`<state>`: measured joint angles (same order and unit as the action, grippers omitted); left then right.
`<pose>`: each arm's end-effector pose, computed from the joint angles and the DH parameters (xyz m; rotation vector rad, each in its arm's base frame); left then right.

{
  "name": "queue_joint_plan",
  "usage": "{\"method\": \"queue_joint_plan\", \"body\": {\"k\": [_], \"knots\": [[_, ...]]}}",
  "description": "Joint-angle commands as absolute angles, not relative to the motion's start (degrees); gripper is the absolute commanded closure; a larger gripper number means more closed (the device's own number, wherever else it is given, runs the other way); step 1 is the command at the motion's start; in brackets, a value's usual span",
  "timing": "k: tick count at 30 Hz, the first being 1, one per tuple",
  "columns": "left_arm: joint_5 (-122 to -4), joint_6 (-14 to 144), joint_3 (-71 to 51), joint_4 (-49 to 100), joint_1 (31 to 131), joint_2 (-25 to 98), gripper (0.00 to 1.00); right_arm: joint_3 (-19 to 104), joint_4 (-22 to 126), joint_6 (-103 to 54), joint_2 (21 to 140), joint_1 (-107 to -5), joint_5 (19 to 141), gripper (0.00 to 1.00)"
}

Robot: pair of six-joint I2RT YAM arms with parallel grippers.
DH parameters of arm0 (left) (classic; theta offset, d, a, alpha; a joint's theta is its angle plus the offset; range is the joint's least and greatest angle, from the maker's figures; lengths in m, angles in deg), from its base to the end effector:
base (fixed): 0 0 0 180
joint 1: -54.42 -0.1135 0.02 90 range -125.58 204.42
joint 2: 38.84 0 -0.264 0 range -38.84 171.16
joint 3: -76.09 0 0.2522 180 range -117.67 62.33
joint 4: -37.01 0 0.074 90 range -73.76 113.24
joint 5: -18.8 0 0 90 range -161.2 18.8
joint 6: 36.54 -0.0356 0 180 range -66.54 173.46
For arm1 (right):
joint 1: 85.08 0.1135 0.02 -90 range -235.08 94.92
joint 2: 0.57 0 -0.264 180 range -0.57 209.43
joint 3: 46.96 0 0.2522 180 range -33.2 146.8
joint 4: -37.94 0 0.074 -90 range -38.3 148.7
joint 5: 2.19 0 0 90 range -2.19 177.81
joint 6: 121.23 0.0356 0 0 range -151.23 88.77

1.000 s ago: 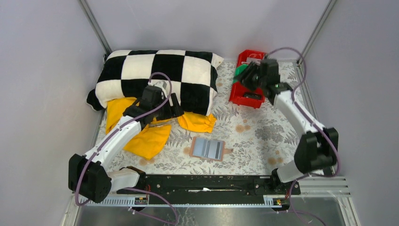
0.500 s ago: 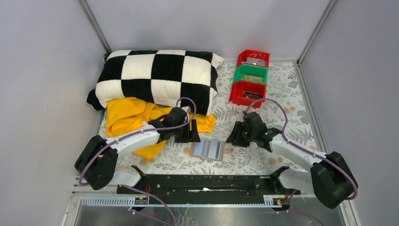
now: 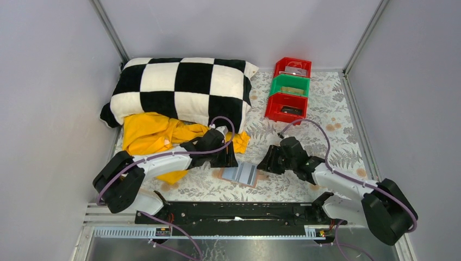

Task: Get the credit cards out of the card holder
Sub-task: Remove the credit card from the card holder.

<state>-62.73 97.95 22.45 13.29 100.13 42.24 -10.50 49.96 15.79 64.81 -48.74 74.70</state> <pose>0.1858 -0.1979 0.1730 0.0974 2.6500 -0.8006 0.1667 0.1326 0.1603 0.1011 2.4762 0.9634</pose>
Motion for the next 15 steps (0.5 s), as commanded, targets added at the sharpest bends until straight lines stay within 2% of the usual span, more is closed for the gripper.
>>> {"method": "queue_joint_plan", "body": {"k": [1, 11, 15], "knots": [[-63.61, 97.6, 20.4, 15.89, 100.26, 41.24, 0.4, -9.94, 50.15, 17.09, 60.19, -47.76, 77.61, 0.58], [-62.19, 98.95, 23.93, 18.03, 100.3, 40.6, 0.41, -10.66, 43.97, 20.57, 66.33, -45.69, 72.11, 0.54], [-61.89, 99.15, 25.31, 18.72, 100.55, 39.8, 0.44, -12.16, 41.42, 20.06, 69.39, -45.68, 71.62, 0.53]]}}
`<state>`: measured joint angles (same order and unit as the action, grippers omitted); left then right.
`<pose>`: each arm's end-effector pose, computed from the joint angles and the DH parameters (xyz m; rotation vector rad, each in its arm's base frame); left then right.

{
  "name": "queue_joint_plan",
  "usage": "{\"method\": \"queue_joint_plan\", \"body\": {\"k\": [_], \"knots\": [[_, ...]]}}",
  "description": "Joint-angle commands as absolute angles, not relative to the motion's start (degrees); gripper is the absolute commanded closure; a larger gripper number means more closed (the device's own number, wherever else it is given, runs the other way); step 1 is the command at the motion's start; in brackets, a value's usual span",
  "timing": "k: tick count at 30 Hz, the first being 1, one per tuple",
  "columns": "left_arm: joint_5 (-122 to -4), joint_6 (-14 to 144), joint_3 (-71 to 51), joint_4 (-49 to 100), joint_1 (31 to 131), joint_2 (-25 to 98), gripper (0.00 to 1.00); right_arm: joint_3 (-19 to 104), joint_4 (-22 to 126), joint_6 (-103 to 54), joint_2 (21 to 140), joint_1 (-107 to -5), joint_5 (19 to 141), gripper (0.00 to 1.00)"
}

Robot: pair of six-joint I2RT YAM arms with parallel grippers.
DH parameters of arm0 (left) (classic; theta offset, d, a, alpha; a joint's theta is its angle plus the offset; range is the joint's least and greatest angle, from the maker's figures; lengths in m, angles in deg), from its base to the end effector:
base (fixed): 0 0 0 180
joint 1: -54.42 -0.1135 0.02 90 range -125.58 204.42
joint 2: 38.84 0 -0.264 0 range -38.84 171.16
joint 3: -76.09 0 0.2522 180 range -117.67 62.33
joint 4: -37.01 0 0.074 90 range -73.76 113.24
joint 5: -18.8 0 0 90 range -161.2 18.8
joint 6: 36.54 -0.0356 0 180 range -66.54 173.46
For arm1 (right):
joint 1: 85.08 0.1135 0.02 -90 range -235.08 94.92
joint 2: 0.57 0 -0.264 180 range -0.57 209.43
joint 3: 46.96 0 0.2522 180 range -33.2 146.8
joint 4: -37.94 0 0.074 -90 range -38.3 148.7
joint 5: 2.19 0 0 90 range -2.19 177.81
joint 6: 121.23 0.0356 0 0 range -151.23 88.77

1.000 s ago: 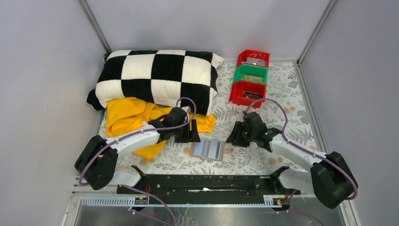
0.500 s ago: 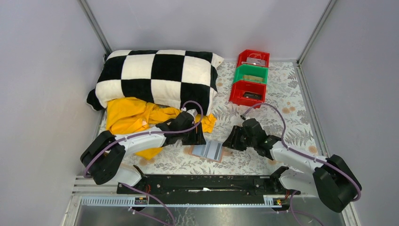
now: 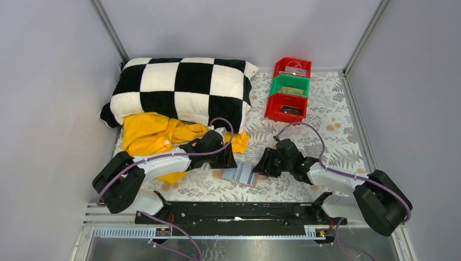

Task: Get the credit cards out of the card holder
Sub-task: Remove the credit card from the card holder.

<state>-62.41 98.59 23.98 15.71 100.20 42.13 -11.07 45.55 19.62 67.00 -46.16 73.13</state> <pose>0.1840 -0.1969 0.1687 0.0885 2.6384 -0.8238 0.1638 0.1439 0.1564 0.1071 2.4819 1.0555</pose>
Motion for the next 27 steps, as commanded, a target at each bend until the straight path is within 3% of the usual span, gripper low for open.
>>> {"method": "queue_joint_plan", "body": {"k": [1, 8, 12, 16, 24, 27], "knots": [[-61.89, 99.02, 25.65, 18.71, 100.56, 40.01, 0.46, -12.35, 40.71, 20.0, 70.38, -45.7, 71.11, 0.53], [-60.96, 98.75, 27.08, 19.88, 100.82, 41.29, 0.53, -13.71, 34.61, 21.51, 73.8, -45.66, 69.67, 0.54], [-58.53, 99.19, 27.45, 21.96, 101.03, 42.63, 0.66, -13.38, 34.73, 21.59, 73.14, -45.63, 70.07, 0.57], [-56.75, 100.05, 28.13, 23.68, 101.7, 44.74, 0.73, -12.72, 35.95, 21.62, 72.11, -45.61, 71.07, 0.58], [-54.78, 102.82, 29.34, 25.95, 103.42, 43.41, 0.73, -12.6, 41.73, 21.68, 65.54, -45.62, 75.89, 0.58], [-55.38, 102.63, 28.26, 23.52, 103.45, 40.18, 0.68, -11.92, 41.62, 21.58, 66.89, -45.62, 74.1, 0.58]]}}
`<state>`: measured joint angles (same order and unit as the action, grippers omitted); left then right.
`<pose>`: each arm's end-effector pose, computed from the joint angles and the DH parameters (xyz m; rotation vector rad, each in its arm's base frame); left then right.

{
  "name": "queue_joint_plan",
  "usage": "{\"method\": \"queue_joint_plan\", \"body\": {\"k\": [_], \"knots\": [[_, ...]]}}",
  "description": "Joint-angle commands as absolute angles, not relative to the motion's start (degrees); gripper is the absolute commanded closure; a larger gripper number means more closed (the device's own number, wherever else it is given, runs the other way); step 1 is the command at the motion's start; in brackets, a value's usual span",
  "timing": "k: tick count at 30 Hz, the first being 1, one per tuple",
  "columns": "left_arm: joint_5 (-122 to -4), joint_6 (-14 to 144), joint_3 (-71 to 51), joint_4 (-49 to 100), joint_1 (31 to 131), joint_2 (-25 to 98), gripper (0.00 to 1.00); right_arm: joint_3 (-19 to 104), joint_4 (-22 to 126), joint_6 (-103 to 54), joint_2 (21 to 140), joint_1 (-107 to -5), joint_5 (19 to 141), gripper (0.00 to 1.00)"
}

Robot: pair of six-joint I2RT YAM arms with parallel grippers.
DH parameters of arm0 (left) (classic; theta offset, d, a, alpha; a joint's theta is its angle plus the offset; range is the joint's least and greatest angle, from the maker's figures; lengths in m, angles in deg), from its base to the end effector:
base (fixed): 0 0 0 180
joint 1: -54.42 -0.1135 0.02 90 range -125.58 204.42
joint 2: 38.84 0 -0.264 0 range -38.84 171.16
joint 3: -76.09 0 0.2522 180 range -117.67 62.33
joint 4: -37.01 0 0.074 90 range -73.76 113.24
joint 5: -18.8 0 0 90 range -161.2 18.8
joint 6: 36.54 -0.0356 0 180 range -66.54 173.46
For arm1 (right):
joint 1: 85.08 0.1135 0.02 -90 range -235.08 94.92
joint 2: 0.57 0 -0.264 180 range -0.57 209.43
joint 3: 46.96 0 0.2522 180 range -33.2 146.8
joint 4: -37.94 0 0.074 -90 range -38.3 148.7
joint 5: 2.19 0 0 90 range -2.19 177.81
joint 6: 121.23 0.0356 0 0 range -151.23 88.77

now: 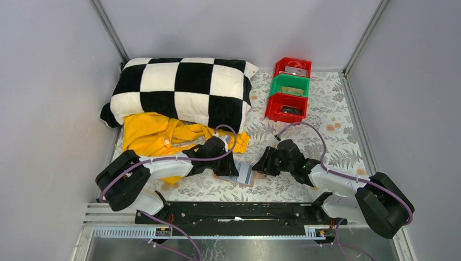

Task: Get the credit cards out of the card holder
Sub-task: Remove the credit card from the card holder.

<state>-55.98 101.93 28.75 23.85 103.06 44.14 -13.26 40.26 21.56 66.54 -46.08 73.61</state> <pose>0.1675 -0.2044 0.1470 0.1388 2.6835 -0.9935 0.1623 0.1427 0.1545 0.1373 2.4230 1.1013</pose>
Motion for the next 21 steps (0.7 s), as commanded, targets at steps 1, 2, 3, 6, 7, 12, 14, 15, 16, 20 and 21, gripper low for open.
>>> {"method": "queue_joint_plan", "body": {"k": [1, 2, 3, 6, 7, 12, 14, 15, 16, 20, 21], "knots": [[-56.77, 102.18, 27.46, 21.06, 103.44, 38.87, 0.65, -11.98, 40.45, 21.92, 67.66, -45.57, 72.99, 0.58], [-58.48, 101.63, 26.74, 19.05, 103.36, 37.8, 0.61, -12.2, 39.2, 22.35, 68.43, -45.57, 71.95, 0.58], [-60.23, 100.85, 26.01, 17.12, 103.26, 36.77, 0.58, -12.46, 37.88, 22.79, 69.31, -45.52, 71.16, 0.58], [-62.34, 99.15, 24.77, 13.86, 101.41, 35.43, 0.54, -12.52, 35.81, 22.71, 71.65, -45.29, 70.17, 0.59], [-62.26, 98.73, 24.84, 13.35, 100.27, 35.53, 0.53, -12.61, 35.09, 22.77, 72.13, -45.25, 70.09, 0.59], [-61.61, 98.2, 27.18, 14.39, 96.52, 37.62, 0.54, -13.25, 32.16, 23.25, 74.47, -44.89, 69.24, 0.6], [-61.39, 98.18, 28.2, 15.39, 96.18, 38.97, 0.55, -13.5, 31.45, 23.6, 74.82, -44.53, 69.26, 0.61], [-61.22, 98.38, 28.74, 16.25, 96.17, 39.41, 0.55, -13.58, 31.02, 23.79, 74.84, -44.36, 69.32, 0.61], [-60.65, 98.64, 29.41, 17.24, 96.15, 40.04, 0.55, -13.75, 30.68, 23.96, 74.84, -44.14, 69.41, 0.61], [-57.41, 99.85, 31.49, 21.4, 96.16, 41.75, 0.58, -13.61, 30.3, 24.29, 74.75, -43.6, 69.95, 0.62], [-56.74, 100.21, 31.97, 22.41, 96.29, 41.91, 0.58, -13.61, 30.33, 24.31, 74.82, -43.56, 70.01, 0.62]]}}
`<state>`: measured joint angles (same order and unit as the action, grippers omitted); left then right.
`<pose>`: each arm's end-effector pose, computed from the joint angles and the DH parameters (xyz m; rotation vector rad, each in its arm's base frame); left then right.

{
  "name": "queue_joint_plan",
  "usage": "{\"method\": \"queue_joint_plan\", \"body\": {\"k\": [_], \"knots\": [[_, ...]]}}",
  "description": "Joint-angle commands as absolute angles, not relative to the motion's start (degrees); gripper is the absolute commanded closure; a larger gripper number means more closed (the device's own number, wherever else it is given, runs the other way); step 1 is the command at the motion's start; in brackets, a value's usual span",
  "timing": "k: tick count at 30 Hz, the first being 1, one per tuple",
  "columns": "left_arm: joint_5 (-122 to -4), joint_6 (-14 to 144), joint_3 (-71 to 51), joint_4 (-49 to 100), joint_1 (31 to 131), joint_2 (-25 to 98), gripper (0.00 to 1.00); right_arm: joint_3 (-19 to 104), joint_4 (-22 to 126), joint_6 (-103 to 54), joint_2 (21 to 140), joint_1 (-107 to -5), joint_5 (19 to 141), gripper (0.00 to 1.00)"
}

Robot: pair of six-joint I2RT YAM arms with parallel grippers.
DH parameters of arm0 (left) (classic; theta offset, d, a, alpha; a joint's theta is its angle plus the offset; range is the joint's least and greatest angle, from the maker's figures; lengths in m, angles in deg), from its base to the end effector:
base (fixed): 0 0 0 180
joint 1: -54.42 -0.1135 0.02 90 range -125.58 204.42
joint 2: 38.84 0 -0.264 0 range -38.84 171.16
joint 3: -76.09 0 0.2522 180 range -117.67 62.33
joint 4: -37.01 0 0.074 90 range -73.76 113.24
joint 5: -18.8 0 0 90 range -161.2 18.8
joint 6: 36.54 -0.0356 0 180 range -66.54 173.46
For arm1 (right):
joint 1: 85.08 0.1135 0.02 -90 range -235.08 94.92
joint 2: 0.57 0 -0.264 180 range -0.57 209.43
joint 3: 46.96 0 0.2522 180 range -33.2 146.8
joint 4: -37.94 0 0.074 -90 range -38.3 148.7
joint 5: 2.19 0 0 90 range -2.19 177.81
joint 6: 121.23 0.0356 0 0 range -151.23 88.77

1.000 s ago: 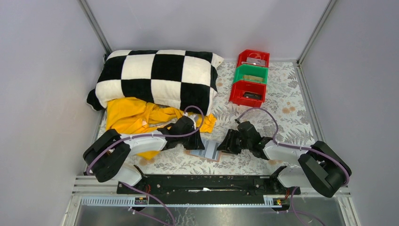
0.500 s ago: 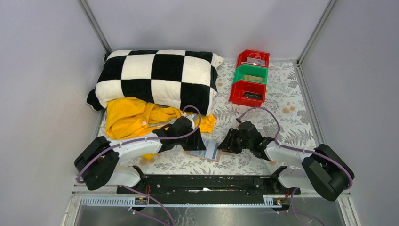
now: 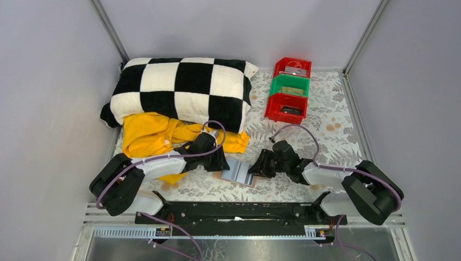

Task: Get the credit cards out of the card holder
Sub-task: Remove the credit card from the card holder.

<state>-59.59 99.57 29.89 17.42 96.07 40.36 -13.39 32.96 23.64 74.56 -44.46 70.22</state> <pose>0.1807 -0.1703 0.1490 -0.0121 2.6885 -0.8275 0.1658 0.1564 0.1370 0.1156 2.4757 1.1773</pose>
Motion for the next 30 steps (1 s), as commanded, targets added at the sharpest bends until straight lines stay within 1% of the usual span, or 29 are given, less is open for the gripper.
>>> {"method": "queue_joint_plan", "body": {"k": [1, 9, 15, 21, 26, 30], "knots": [[-56.31, 100.42, 32.38, 22.98, 96.44, 41.85, 0.58, -13.54, 30.23, 24.31, 75.14, -43.52, 70.09, 0.62], [-55.65, 101.09, 33.29, 23.02, 97.8, 40.65, 0.59, -14.24, 26.22, 25.72, 77.47, -42.98, 68.81, 0.63], [-55.41, 101.77, 34.09, 23.05, 98.78, 40.08, 0.59, -14.26, 24.56, 26.21, 73.44, -42.63, 68.33, 0.63], [-55.8, 102.54, 34.9, 23.01, 100.02, 36.76, 0.59, -13.44, 20.72, 25.72, 71.08, -42.56, 66.0, 0.63], [-56.1, 102.57, 34.46, 20.42, 100.17, 33.9, 0.58, -11.34, 18.09, 25.5, 73.98, -41.88, 64.16, 0.63], [-60.05, 100.89, 31.05, 11.62, 100.08, 28.6, 0.54, -8.71, 18.05, 25.01, 79.02, -40.72, 63.57, 0.62]]}}
